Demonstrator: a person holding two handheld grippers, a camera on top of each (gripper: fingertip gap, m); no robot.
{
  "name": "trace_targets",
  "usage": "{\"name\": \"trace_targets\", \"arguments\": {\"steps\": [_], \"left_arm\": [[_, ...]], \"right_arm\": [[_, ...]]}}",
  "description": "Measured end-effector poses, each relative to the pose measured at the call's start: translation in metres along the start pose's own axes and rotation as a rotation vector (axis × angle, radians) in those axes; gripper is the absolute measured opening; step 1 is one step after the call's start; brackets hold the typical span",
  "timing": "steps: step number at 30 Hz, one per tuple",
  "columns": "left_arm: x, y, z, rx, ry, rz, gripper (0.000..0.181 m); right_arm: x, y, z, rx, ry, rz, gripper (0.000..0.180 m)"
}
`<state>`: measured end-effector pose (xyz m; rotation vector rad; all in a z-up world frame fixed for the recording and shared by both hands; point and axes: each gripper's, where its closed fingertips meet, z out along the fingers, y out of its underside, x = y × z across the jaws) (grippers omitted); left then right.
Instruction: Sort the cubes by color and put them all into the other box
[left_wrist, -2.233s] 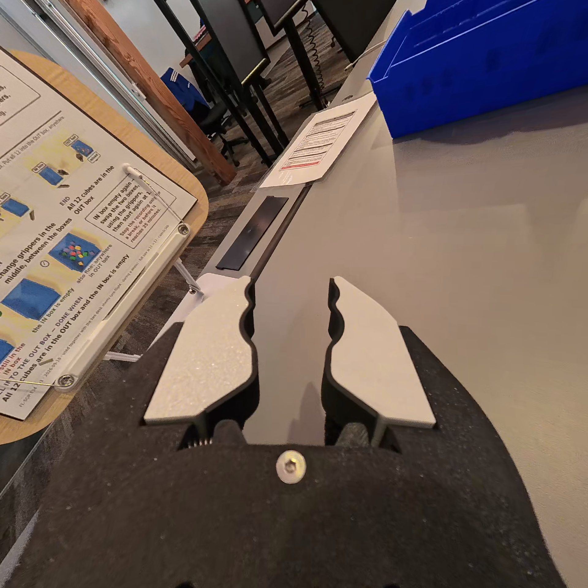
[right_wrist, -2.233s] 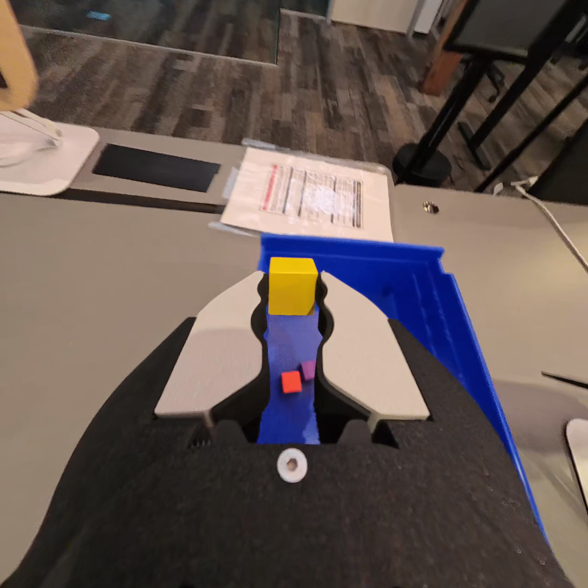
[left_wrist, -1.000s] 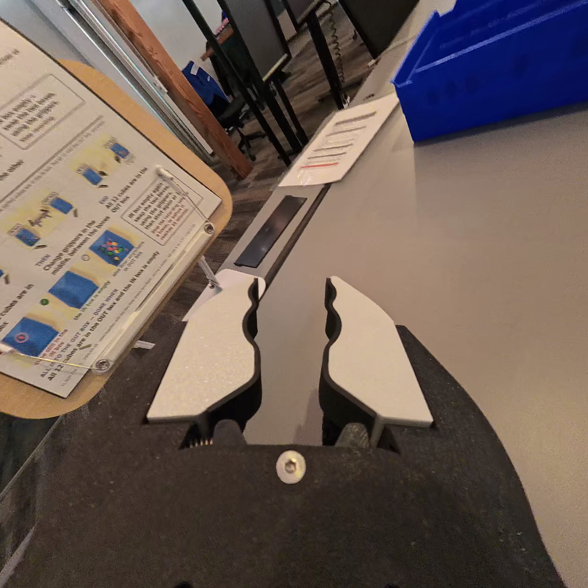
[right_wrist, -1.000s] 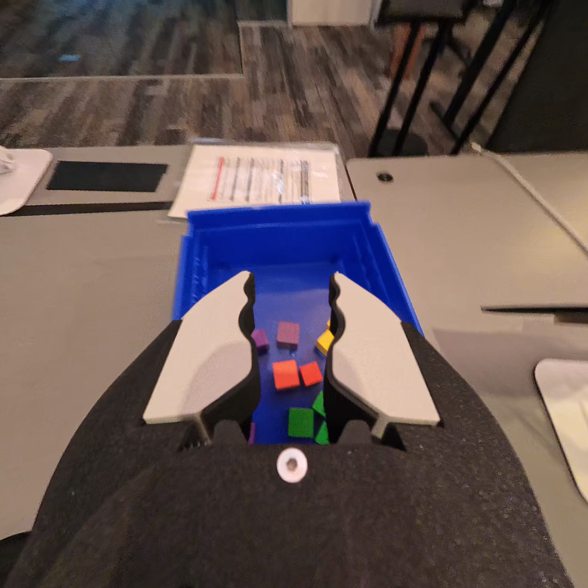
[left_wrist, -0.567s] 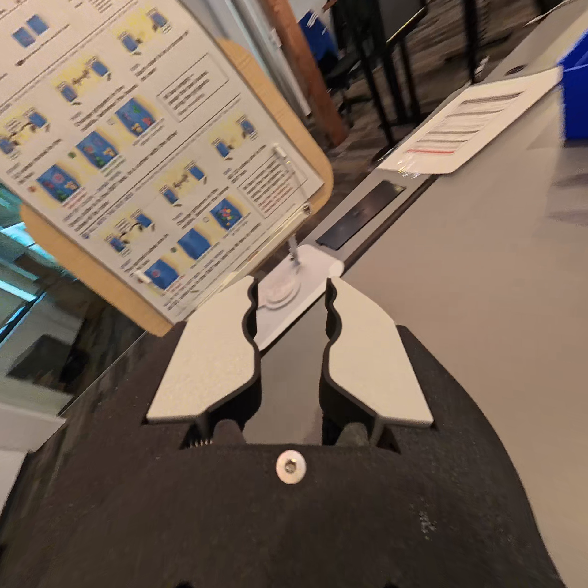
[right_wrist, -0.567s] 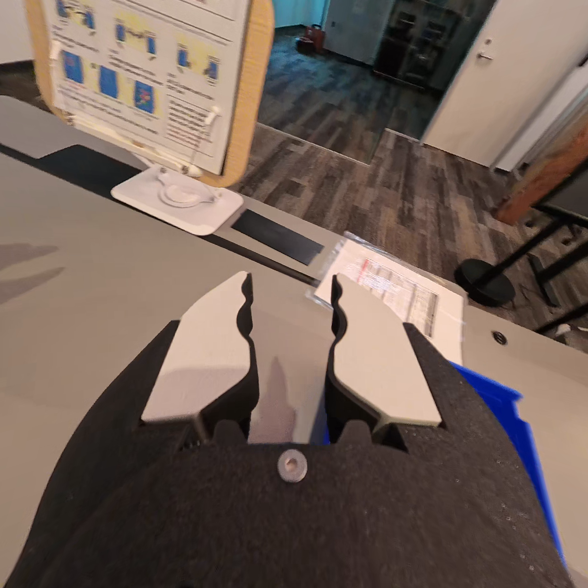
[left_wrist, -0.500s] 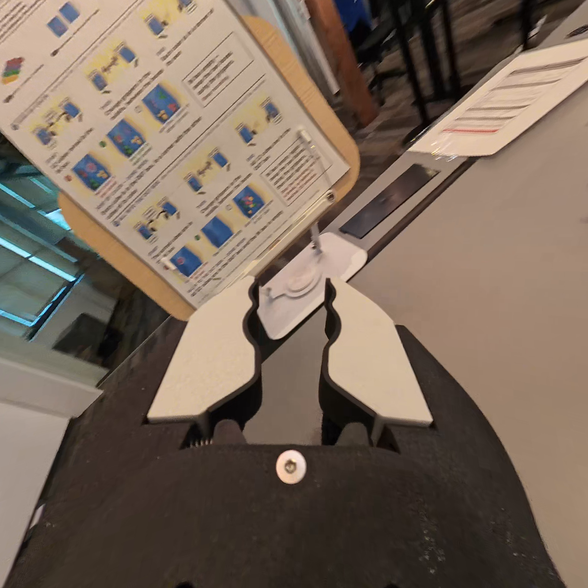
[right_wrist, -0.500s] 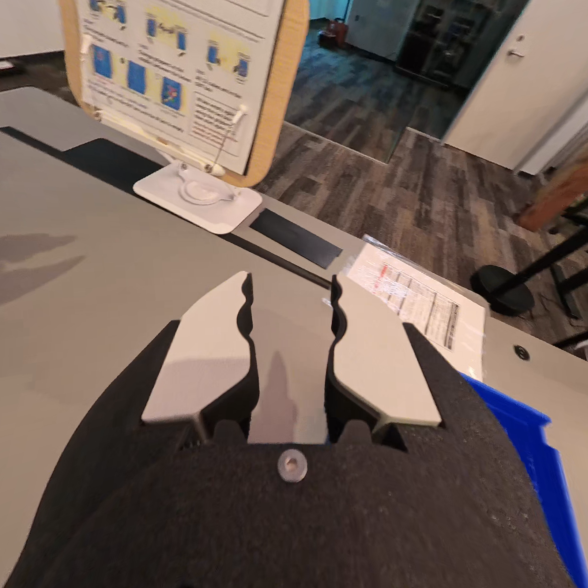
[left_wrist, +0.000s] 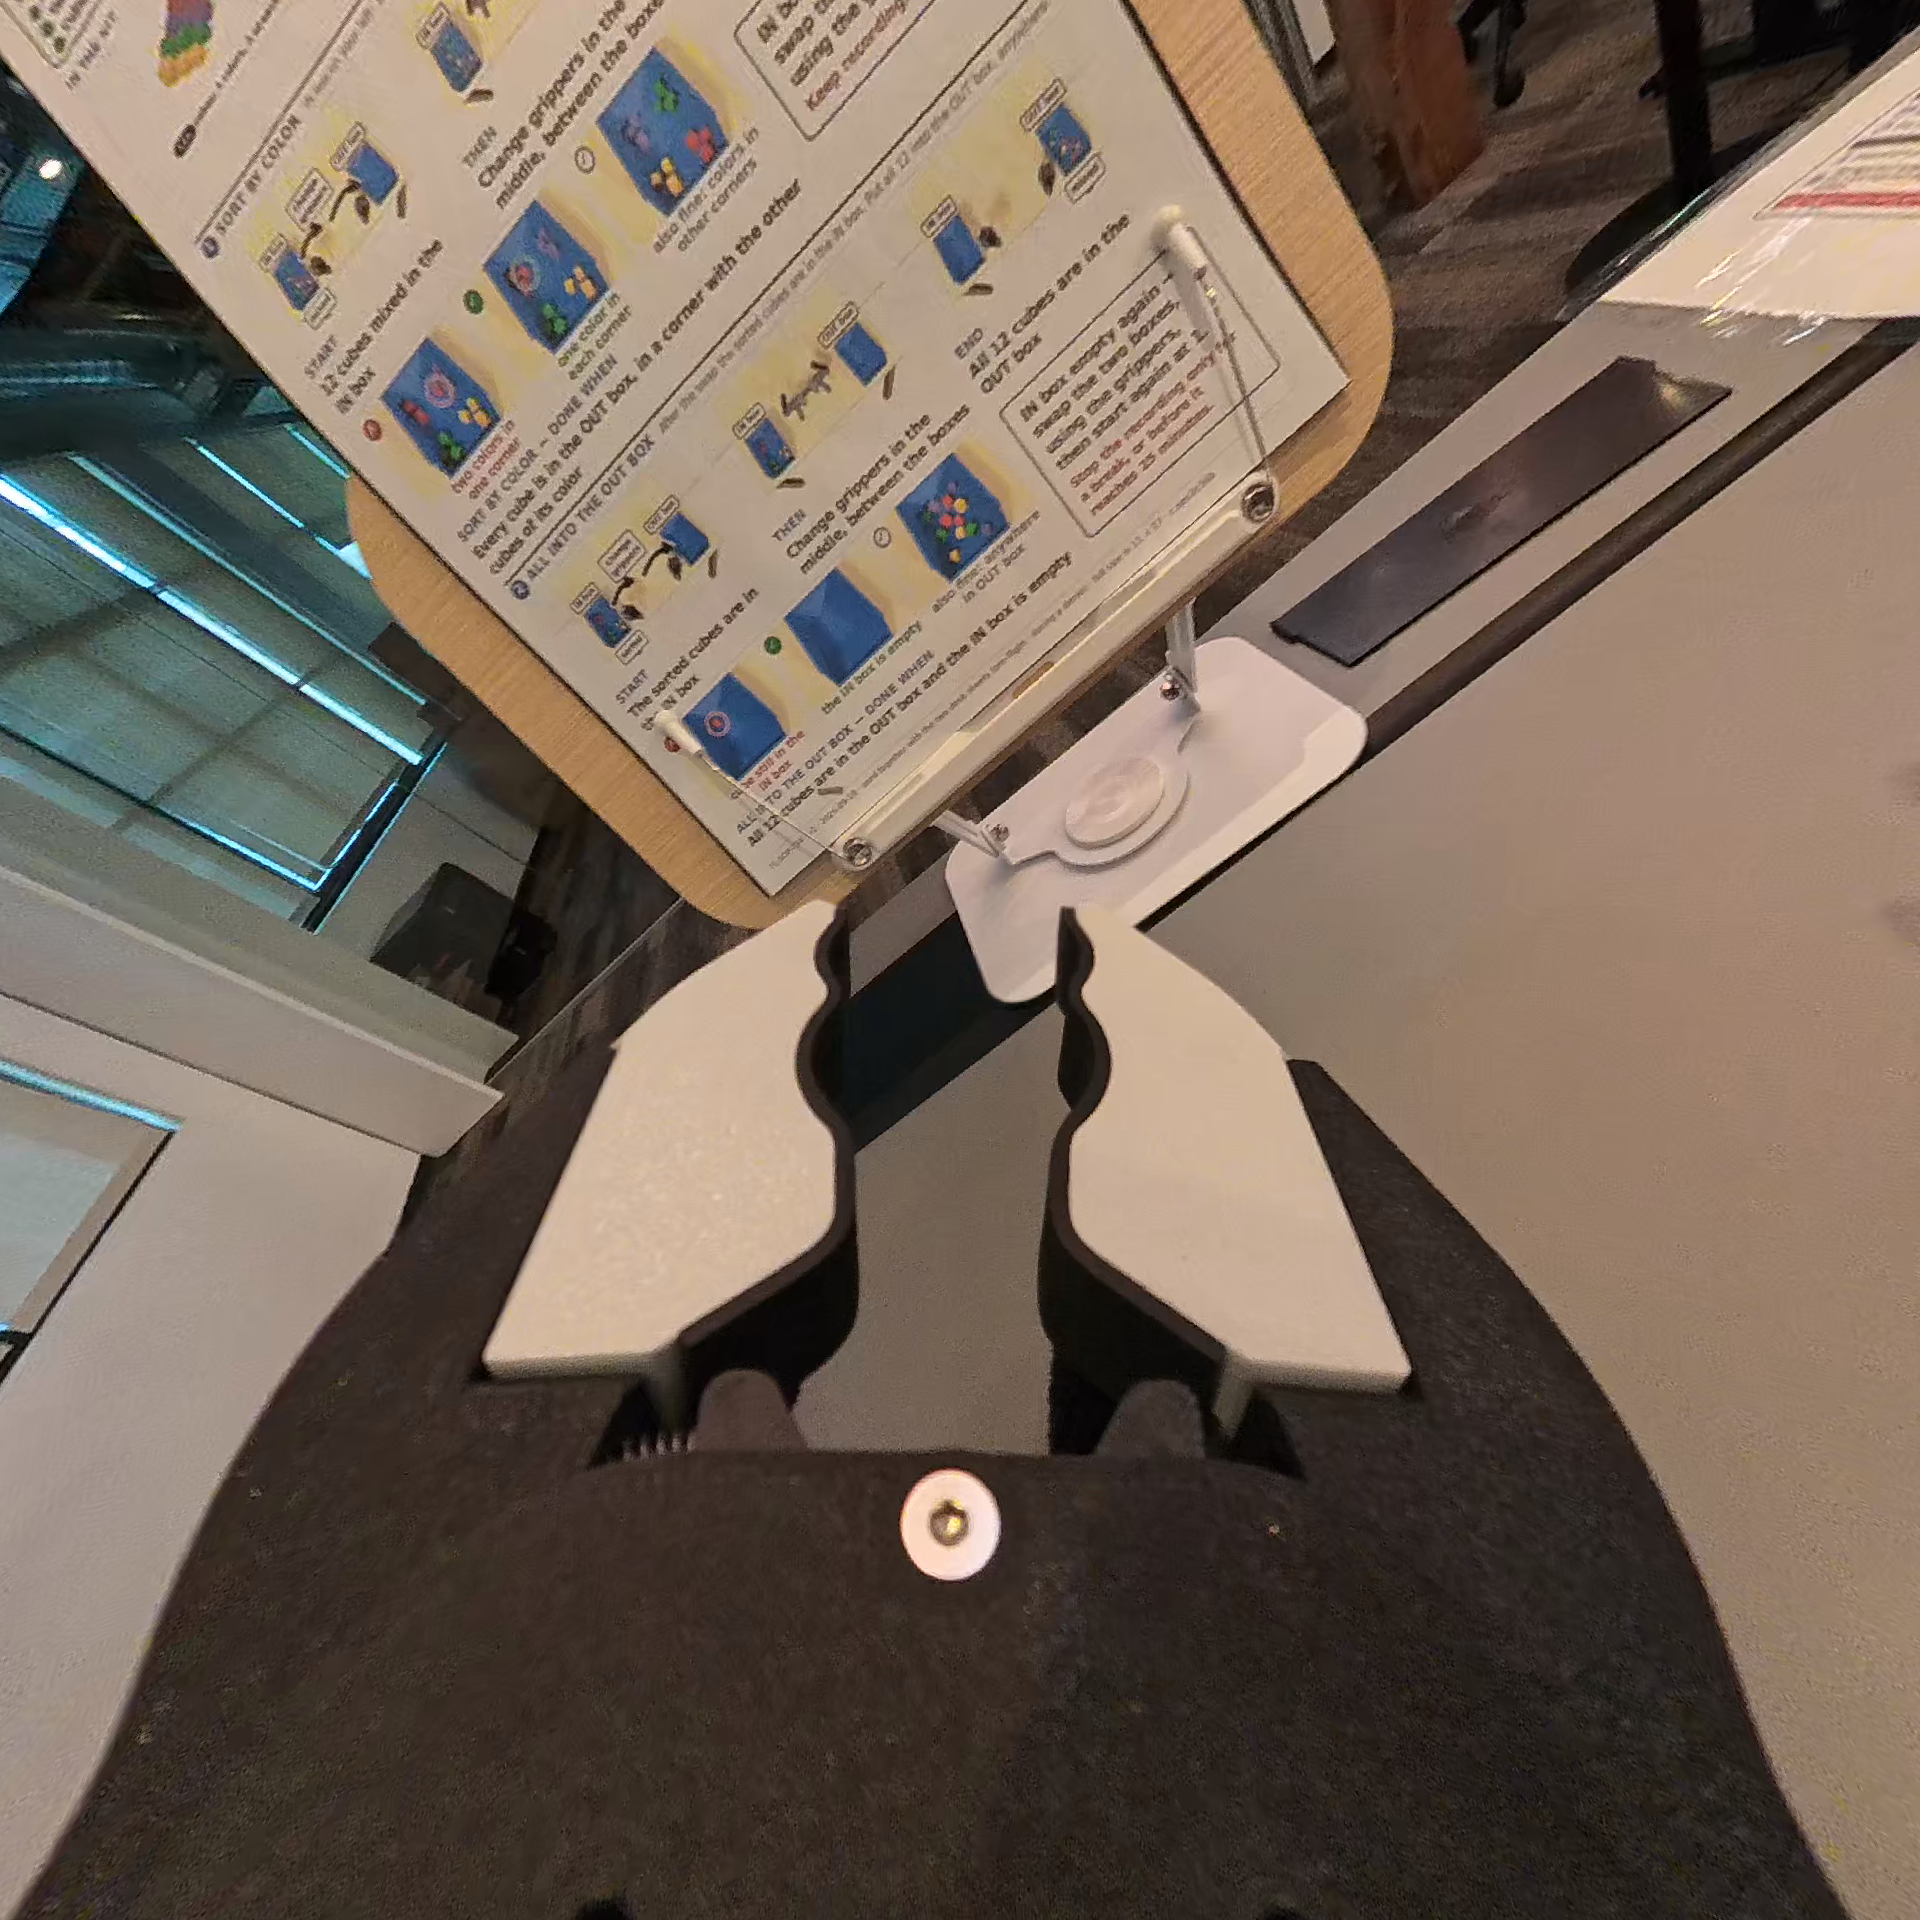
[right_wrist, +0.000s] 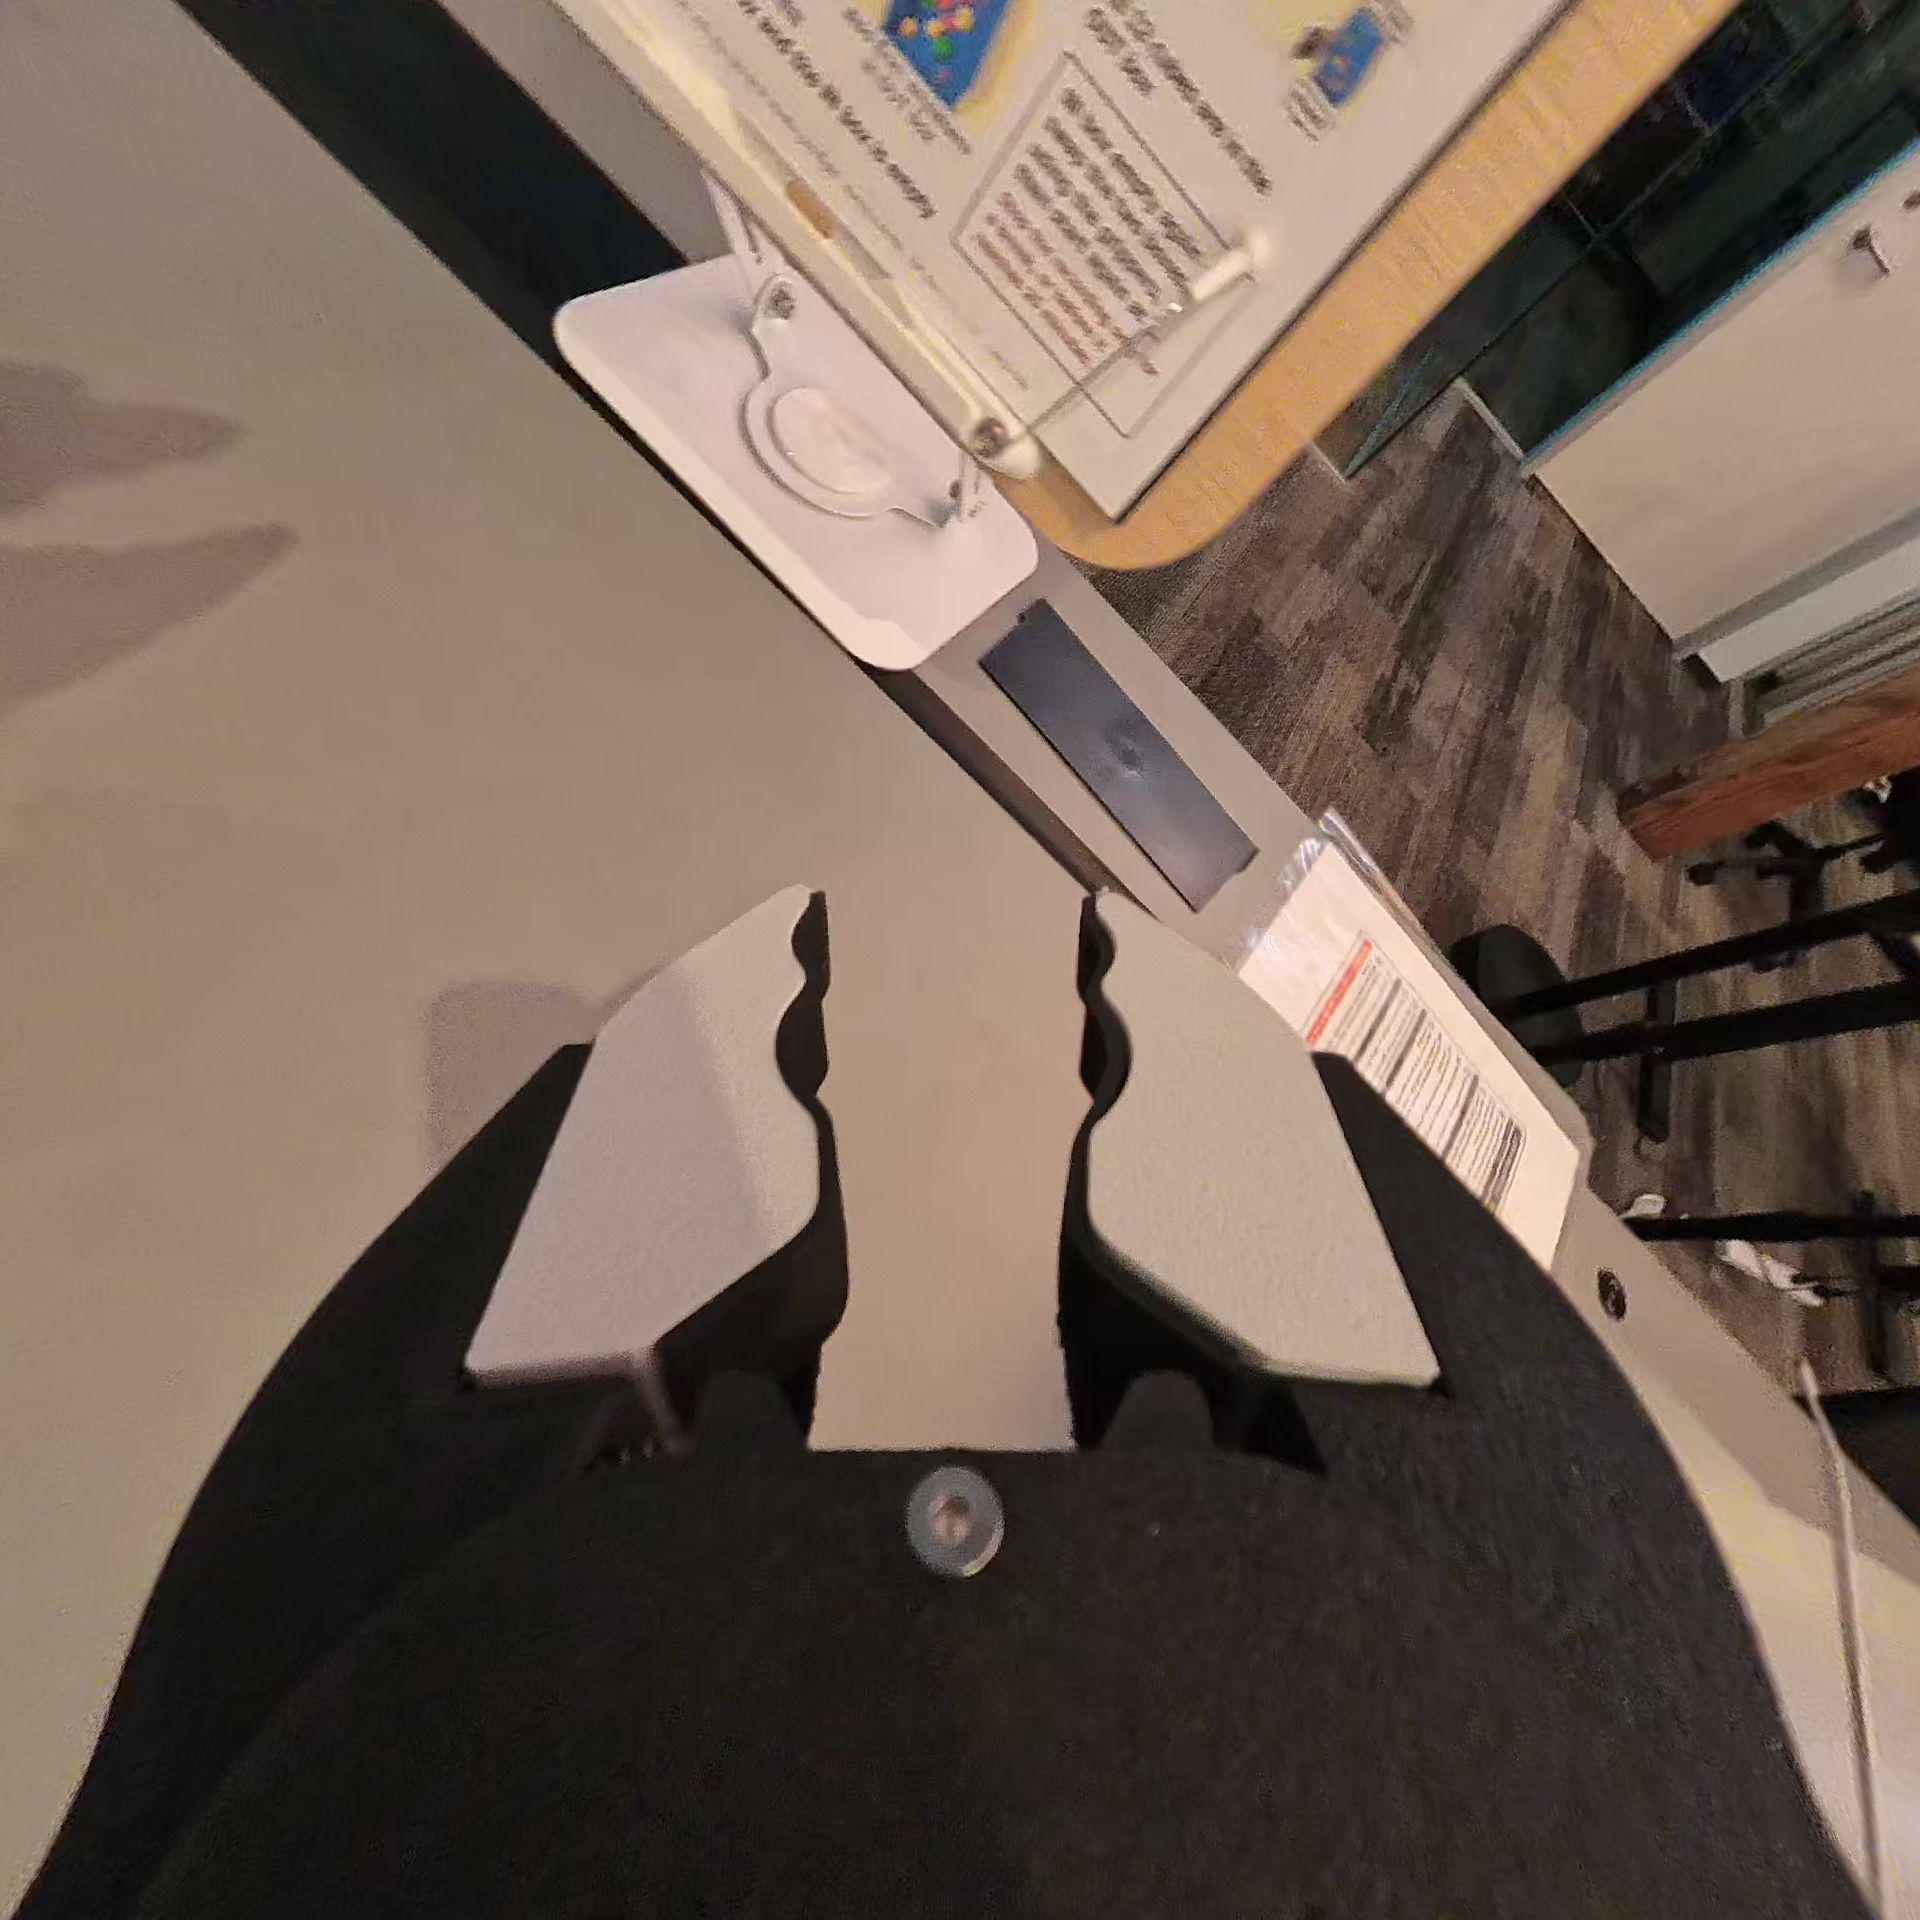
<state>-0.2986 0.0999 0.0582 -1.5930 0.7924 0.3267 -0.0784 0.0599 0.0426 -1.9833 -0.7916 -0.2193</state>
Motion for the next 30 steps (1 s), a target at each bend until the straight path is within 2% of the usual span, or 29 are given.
{"name": "trace_targets", "arguments": {"steps": [5,10,13,16,19,23,30], "left_arm": [[-0.046,0.033,-0.027,-0.166,-0.100,0.035,0.036],[-0.109,0.120,-0.077,-0.448,-0.252,0.060,0.053],[-0.132,0.174,-0.114,-0.544,-0.308,-0.064,0.061],[-0.136,0.212,-0.141,-0.551,-0.303,-0.260,0.065],[-0.128,0.232,-0.153,-0.534,-0.253,-0.418,0.066],[-0.131,0.258,-0.164,-0.590,-0.315,-0.403,0.064],[-0.119,0.287,-0.158,-0.643,-0.284,-0.490,0.061]], "right_arm": [[-0.025,-0.009,0.012,-0.022,0.015,-0.085,0.045],[-0.033,-0.014,0.015,-0.031,0.052,-0.126,0.045],[-0.036,-0.018,0.016,-0.030,0.068,-0.147,0.045],[-0.040,-0.020,0.018,-0.030,0.069,-0.168,0.045],[-0.045,-0.022,0.019,-0.031,0.054,-0.179,0.045],[-0.052,-0.022,0.019,-0.029,0.035,-0.189,0.046],[-0.056,-0.021,0.016,-0.032,0.017,-0.192,0.045]]}}
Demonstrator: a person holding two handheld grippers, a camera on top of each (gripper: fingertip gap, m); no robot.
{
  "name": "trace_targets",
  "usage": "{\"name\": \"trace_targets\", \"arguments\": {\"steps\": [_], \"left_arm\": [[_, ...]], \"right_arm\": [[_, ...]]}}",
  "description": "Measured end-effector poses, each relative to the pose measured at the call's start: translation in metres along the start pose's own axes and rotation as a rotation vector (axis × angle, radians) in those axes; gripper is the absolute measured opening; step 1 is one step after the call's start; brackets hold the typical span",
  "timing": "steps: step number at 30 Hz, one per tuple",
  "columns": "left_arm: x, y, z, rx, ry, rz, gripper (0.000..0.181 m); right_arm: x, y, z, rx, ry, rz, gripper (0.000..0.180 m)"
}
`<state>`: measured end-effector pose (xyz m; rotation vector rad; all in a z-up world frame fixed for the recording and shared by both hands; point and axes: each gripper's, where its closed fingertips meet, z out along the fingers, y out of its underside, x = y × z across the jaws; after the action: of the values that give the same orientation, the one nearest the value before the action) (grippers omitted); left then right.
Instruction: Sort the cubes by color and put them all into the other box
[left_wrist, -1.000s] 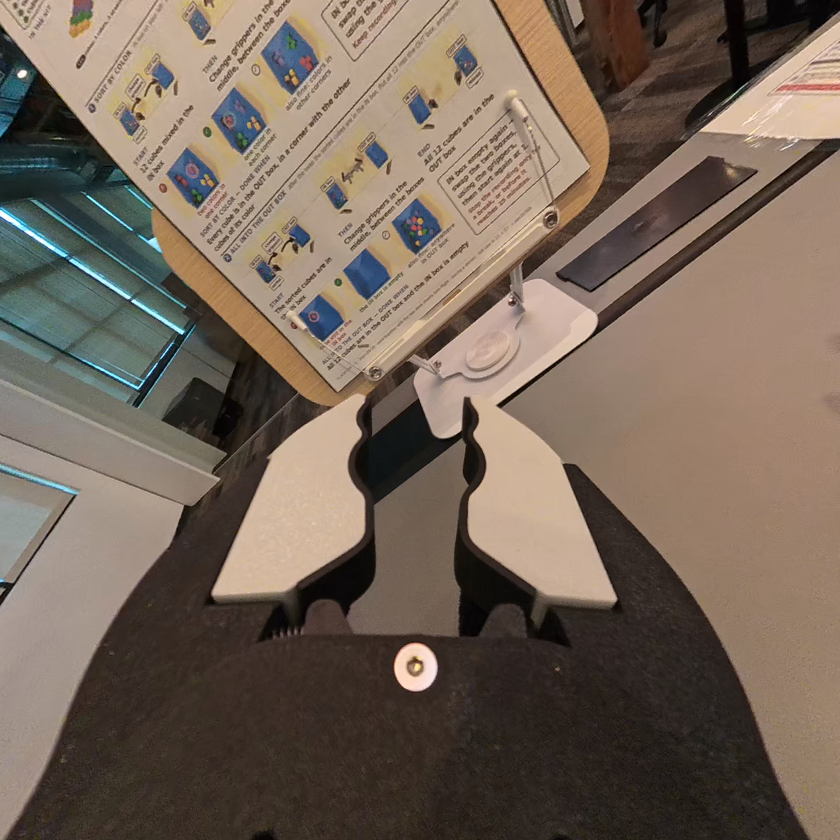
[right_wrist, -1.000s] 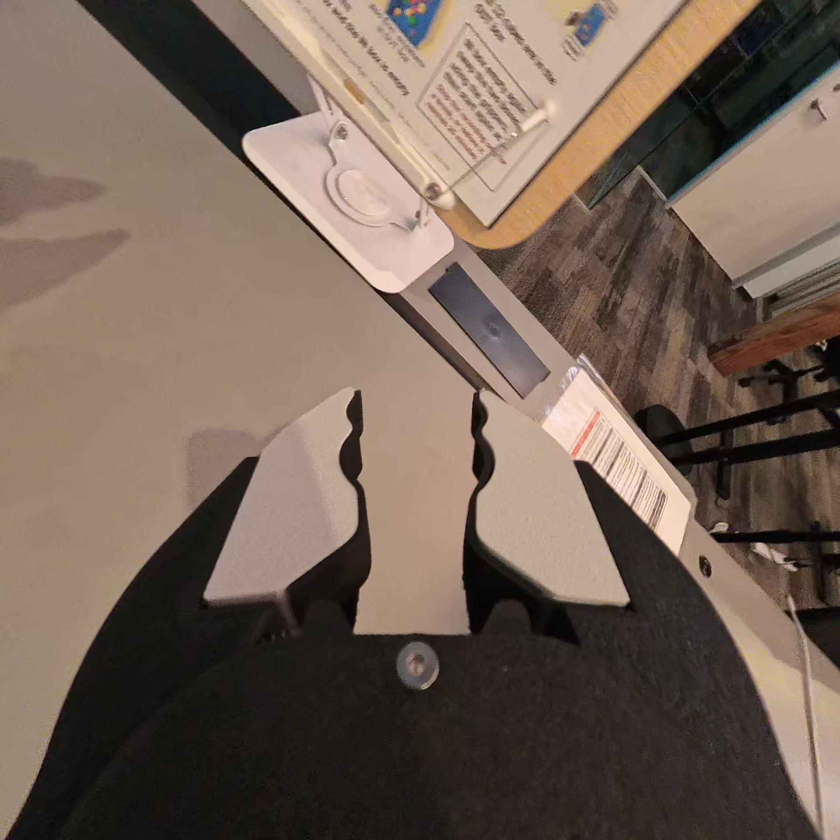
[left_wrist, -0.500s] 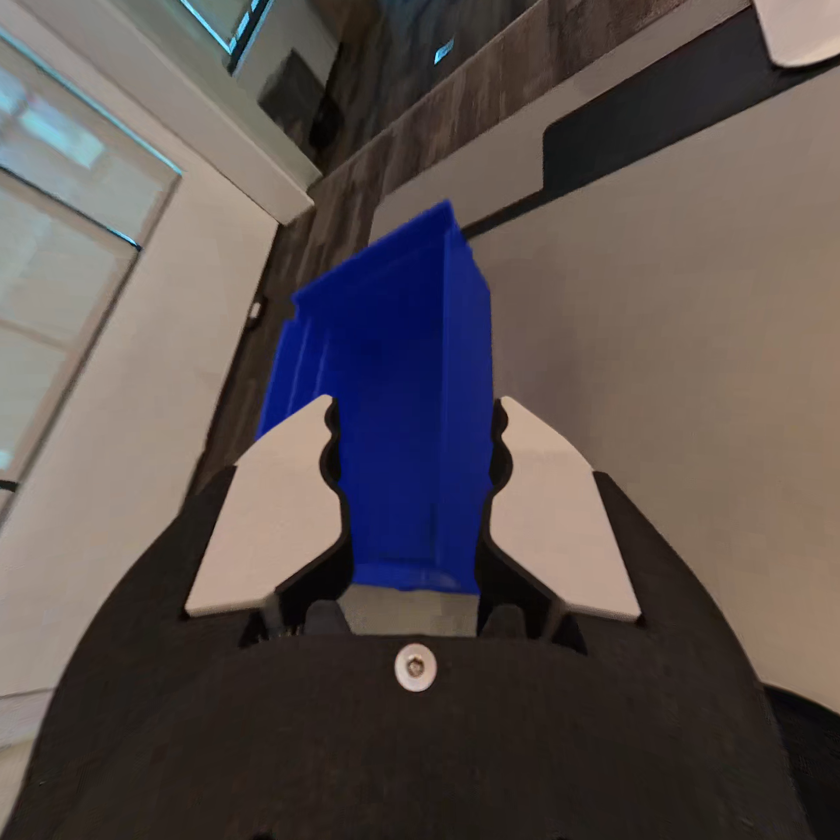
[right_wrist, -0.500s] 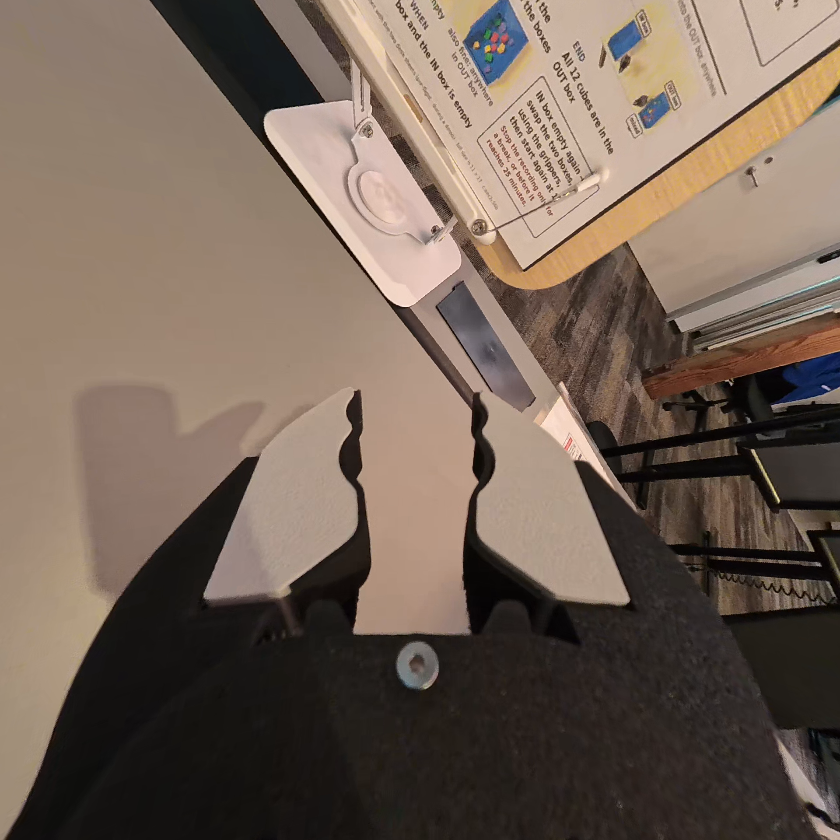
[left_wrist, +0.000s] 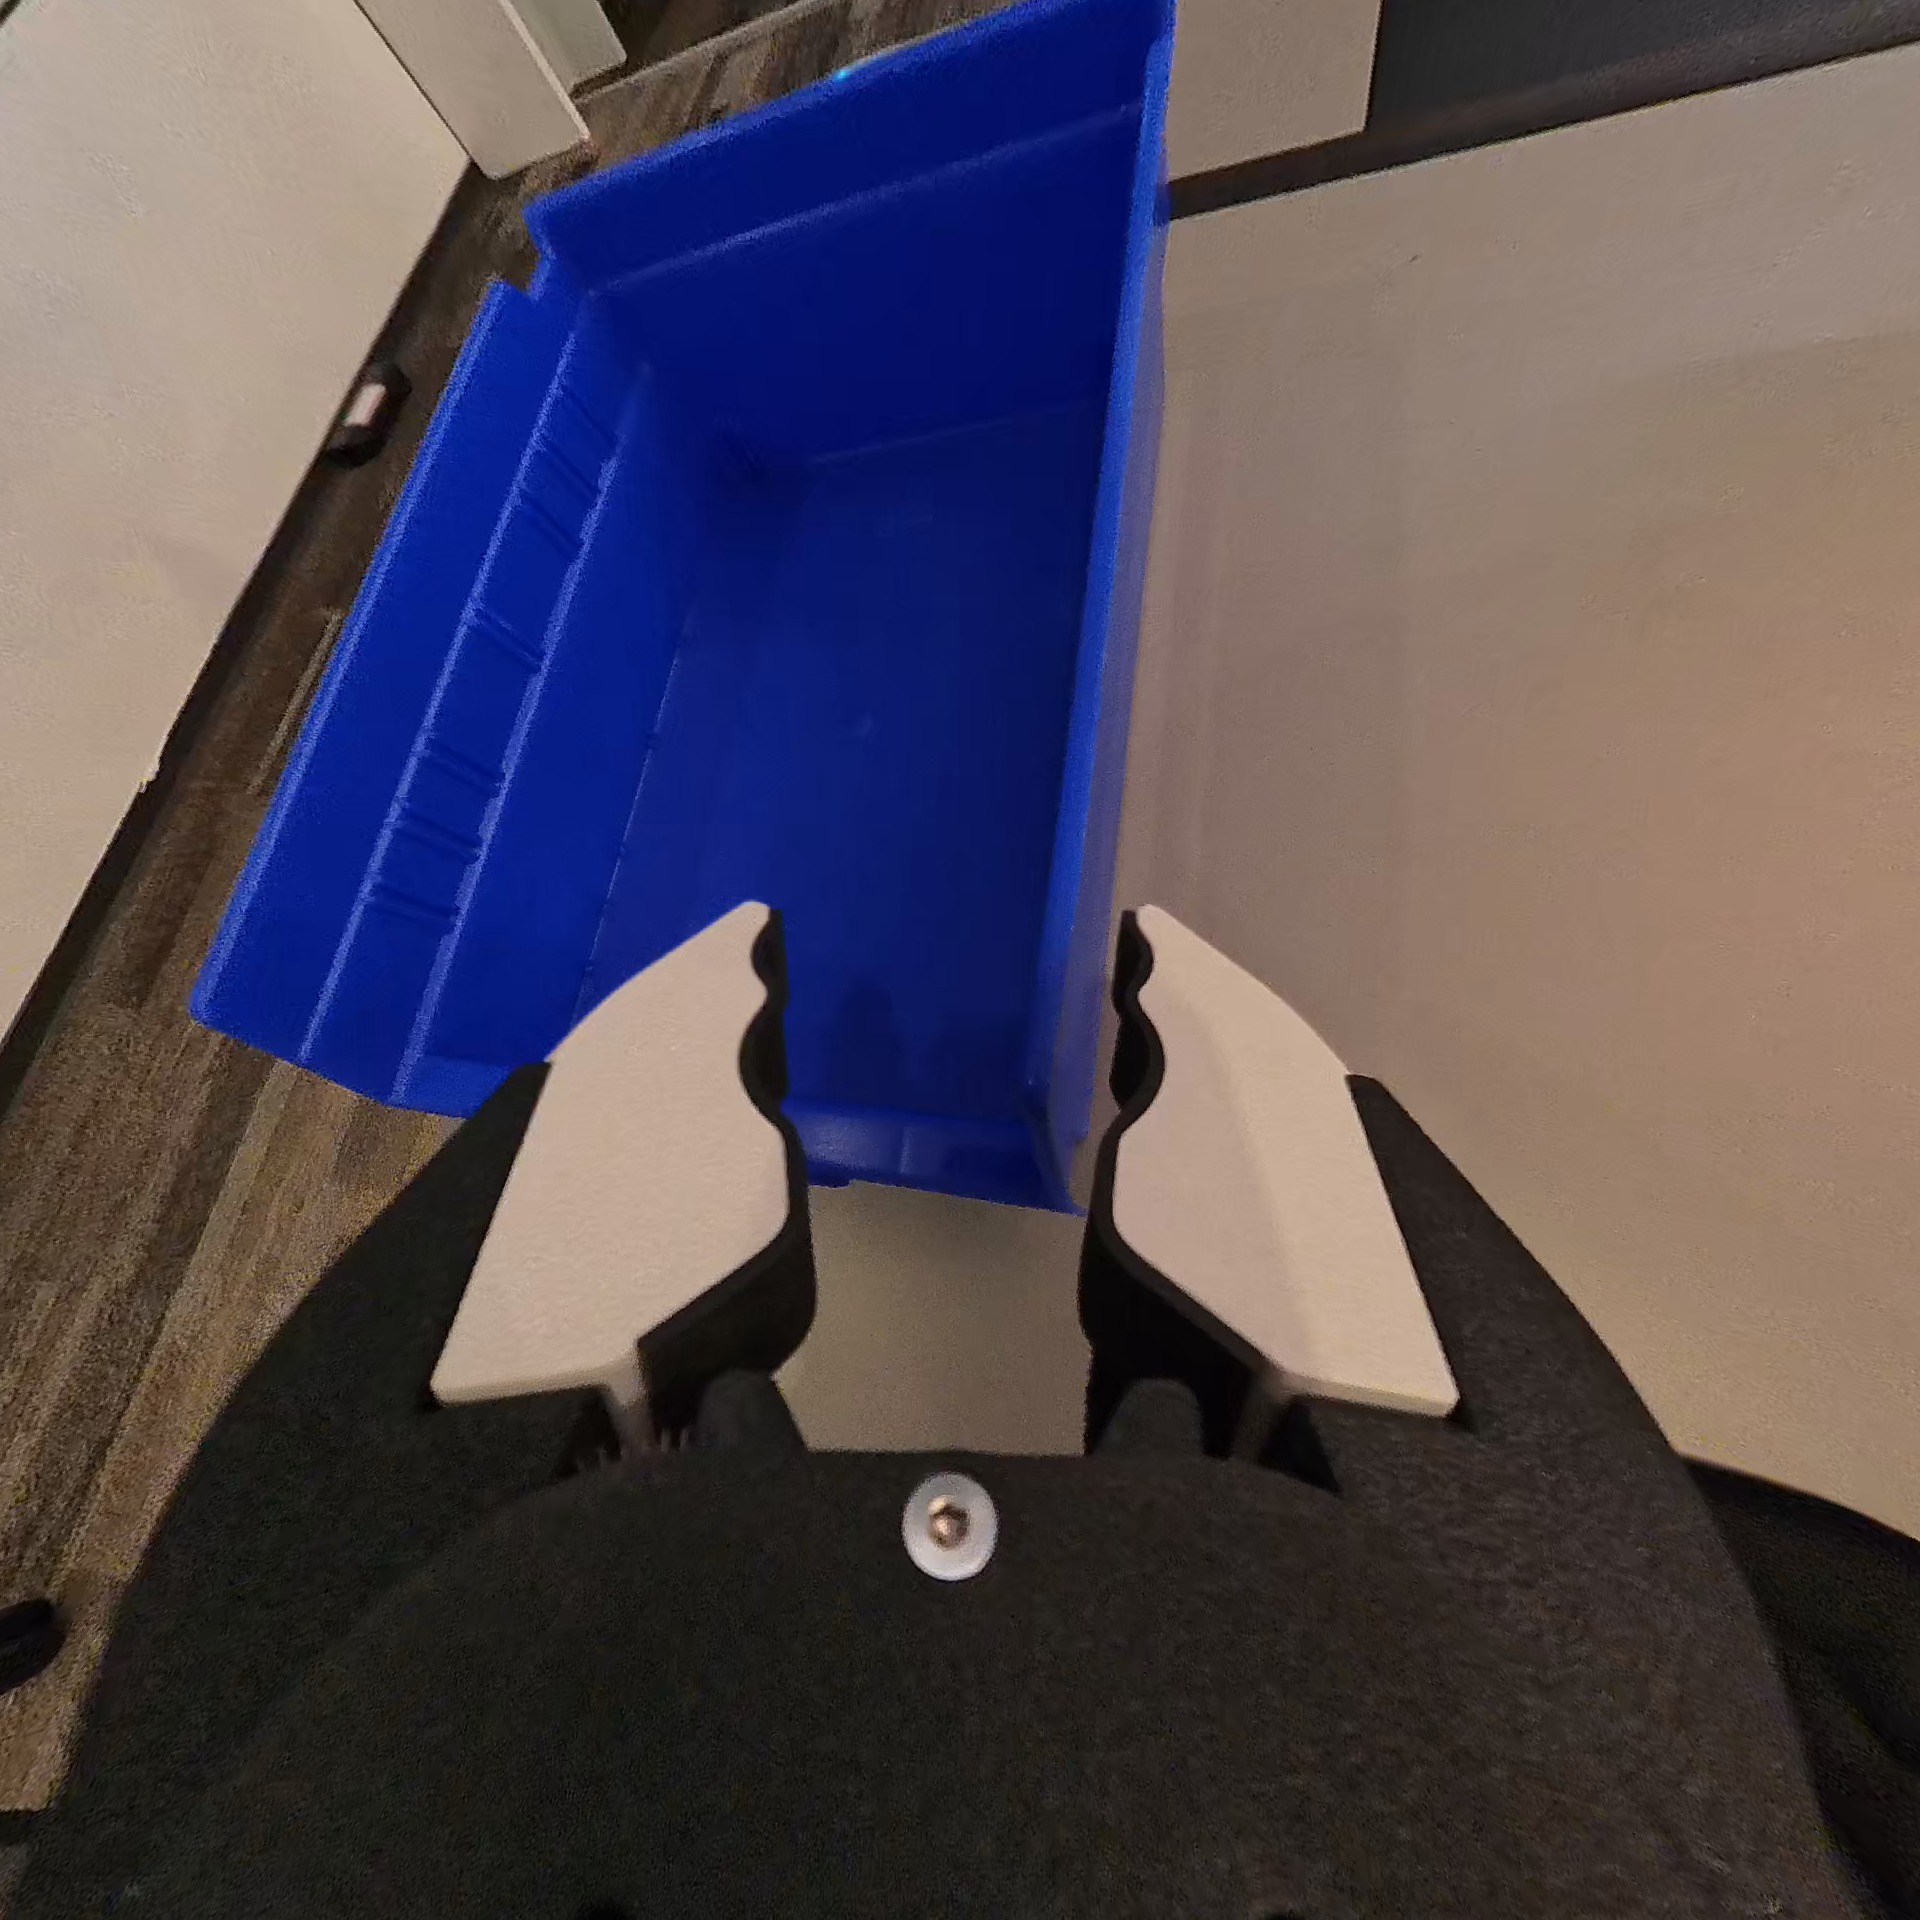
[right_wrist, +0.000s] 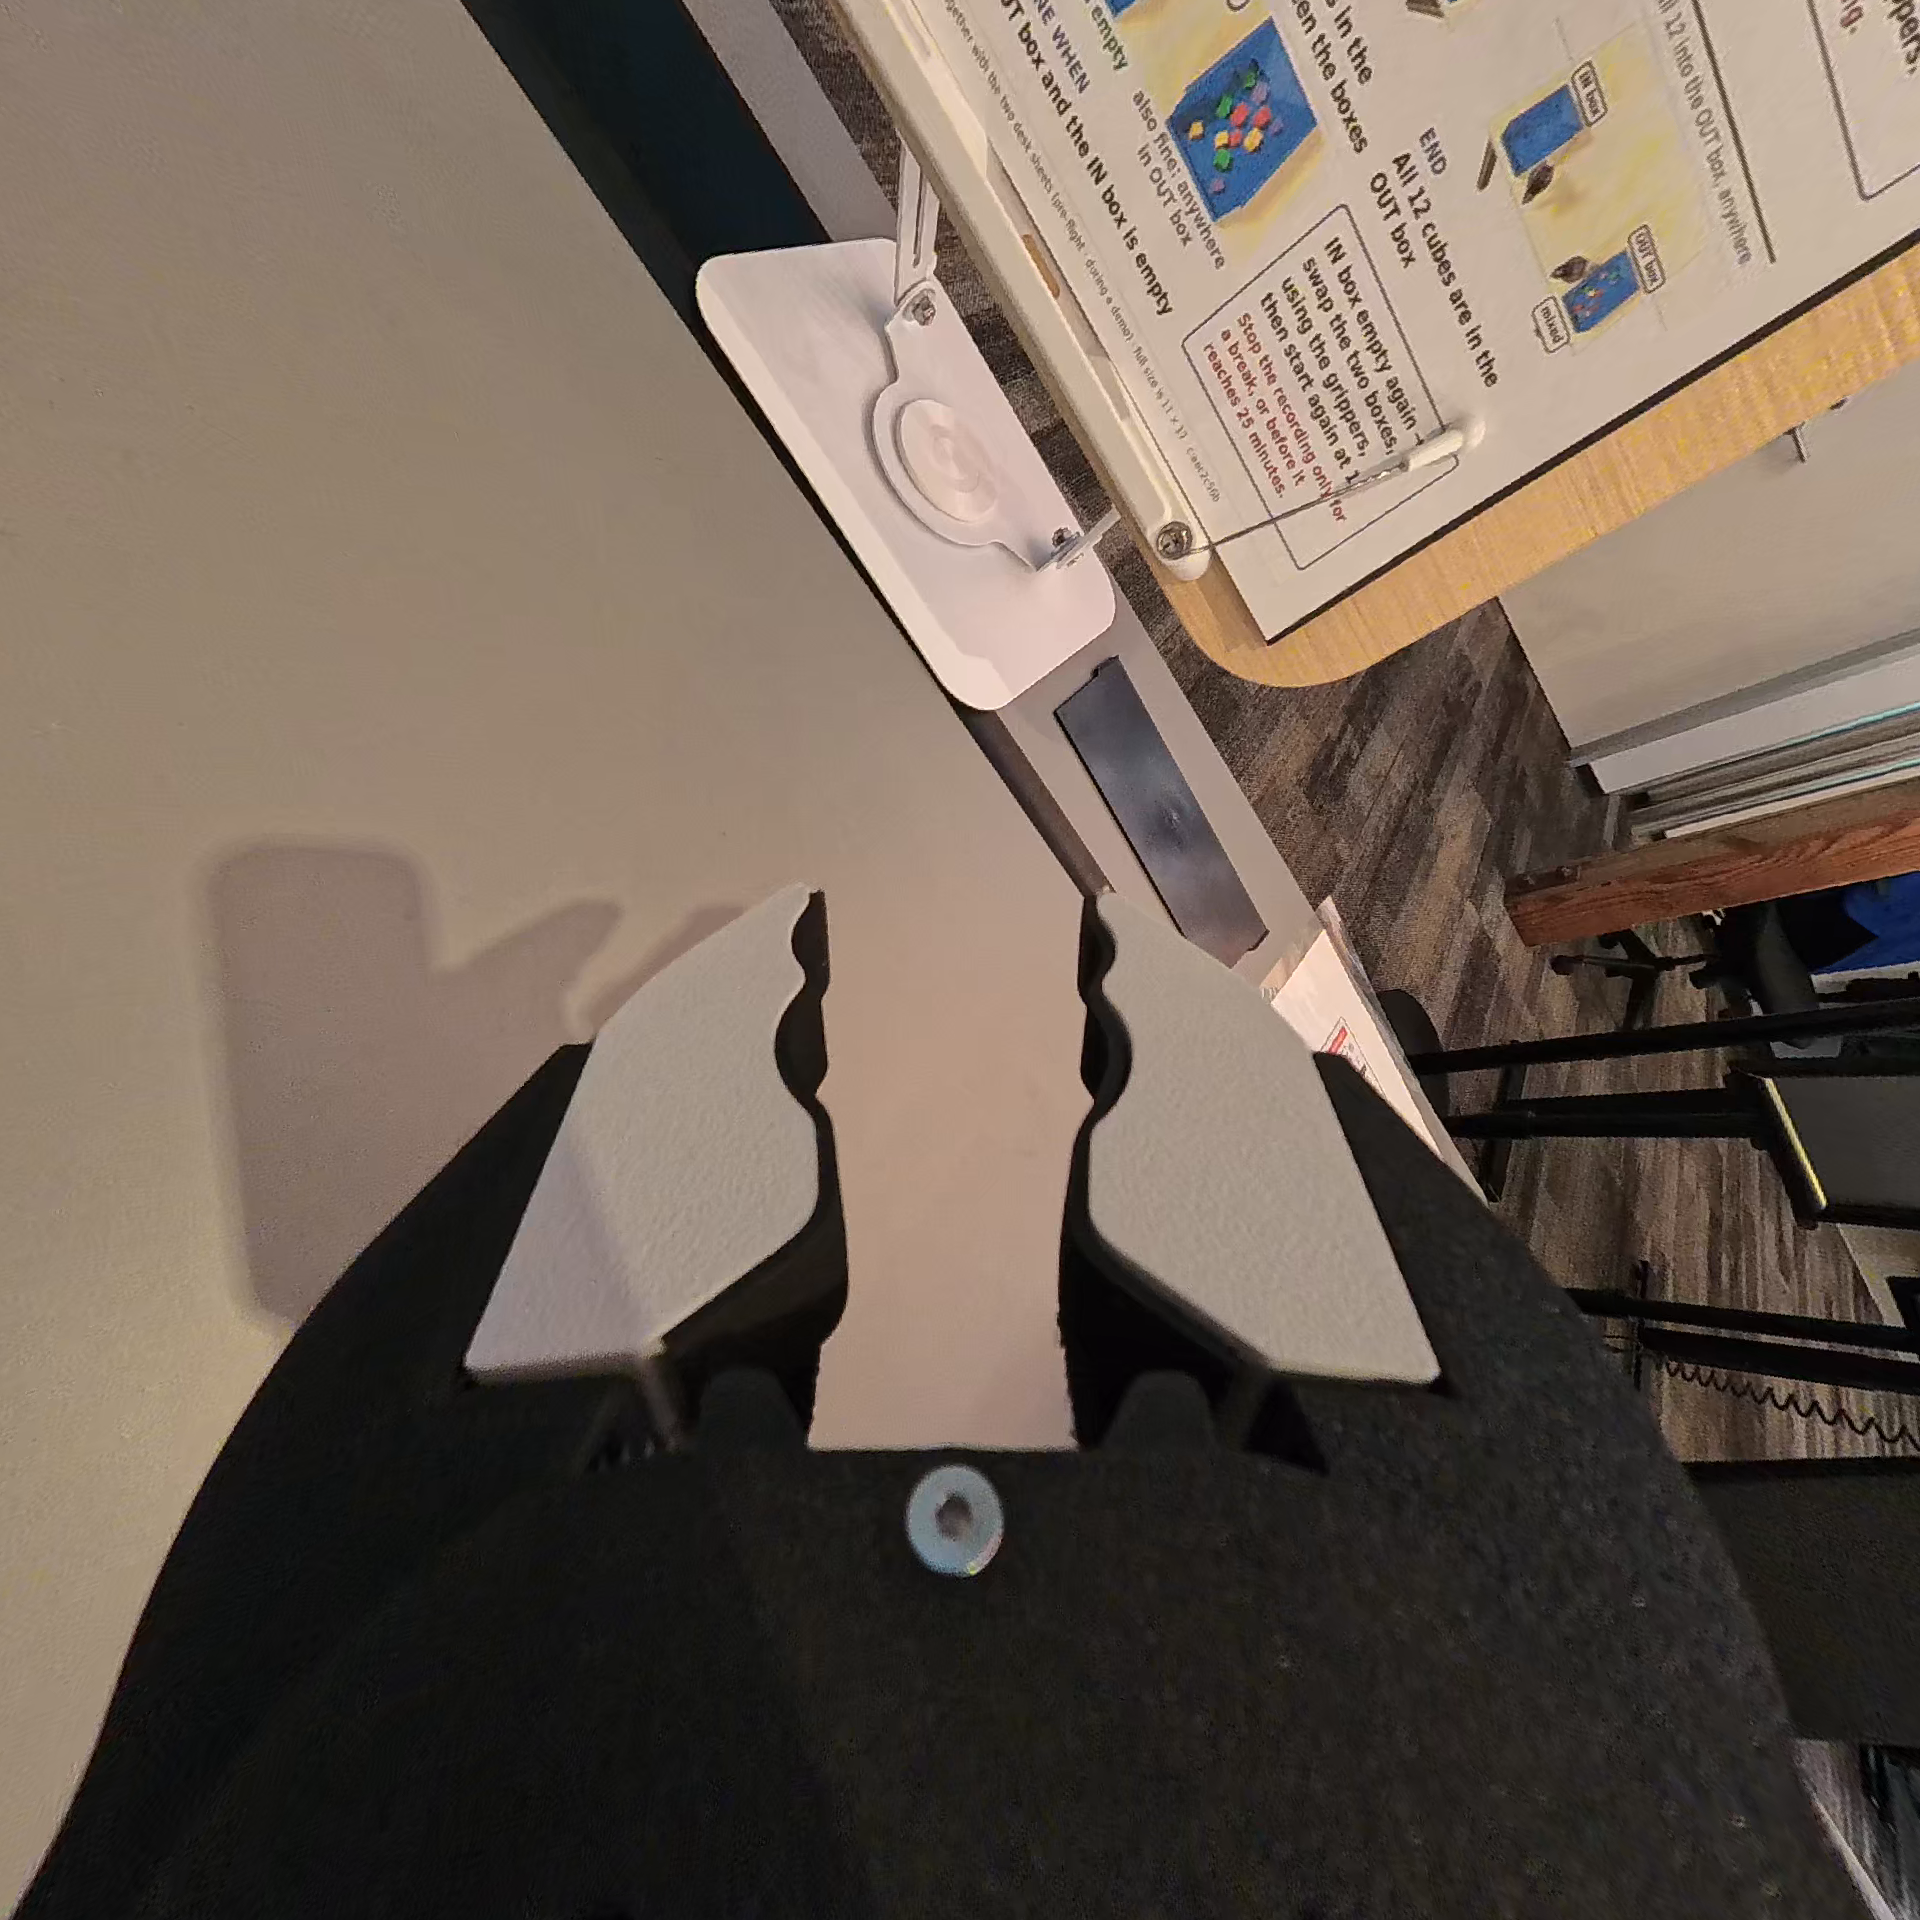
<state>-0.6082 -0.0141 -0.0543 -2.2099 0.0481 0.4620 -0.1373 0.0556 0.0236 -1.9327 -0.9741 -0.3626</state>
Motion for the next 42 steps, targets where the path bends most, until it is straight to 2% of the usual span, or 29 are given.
{"name": "trace_targets", "arguments": {"steps": [4,6,8,12,15,22,33,37,39,40,42], "left_arm": [[0.009,0.010,0.014,-0.047,0.045,-0.024,0.037],[0.024,0.010,0.017,-0.055,0.120,-0.036,0.008],[0.030,0.006,0.018,-0.049,0.132,-0.056,0.006],[0.061,-0.005,0.013,-0.037,0.203,-0.060,0.006],[0.086,-0.012,0.008,-0.028,0.166,0.031,0.007],[0.157,-0.024,-0.016,-0.009,0.236,0.099,0.008],[0.270,-0.035,-0.068,0.099,0.376,0.206,0.009],[0.314,-0.038,-0.090,0.108,0.512,0.179,0.018],[0.337,-0.041,-0.106,0.117,0.607,0.149,0.034],[0.344,-0.045,-0.115,0.140,0.638,0.138,0.042],[0.345,-0.055,-0.131,0.221,0.652,0.136,0.045]], "right_arm": [[0.002,0.000,-0.003,0.008,-0.006,0.010,0.045],[0.004,0.000,-0.004,0.011,-0.004,0.013,0.045],[0.006,0.001,-0.006,0.013,-0.005,0.017,0.045],[0.010,0.002,-0.008,0.020,-0.013,0.036,0.045],[0.014,0.006,-0.008,0.013,-0.014,0.044,0.045],[0.021,0.018,-0.009,-0.013,-0.023,0.076,0.045],[0.049,0.034,-0.018,-0.055,0.100,0.094,0.045],[0.056,0.042,-0.024,-0.079,0.109,0.107,0.045],[0.062,0.049,-0.029,-0.088,0.100,0.134,0.045],[0.066,0.054,-0.033,-0.090,0.093,0.157,0.045],[0.081,0.070,-0.041,-0.096,0.086,0.213,0.047]]}}
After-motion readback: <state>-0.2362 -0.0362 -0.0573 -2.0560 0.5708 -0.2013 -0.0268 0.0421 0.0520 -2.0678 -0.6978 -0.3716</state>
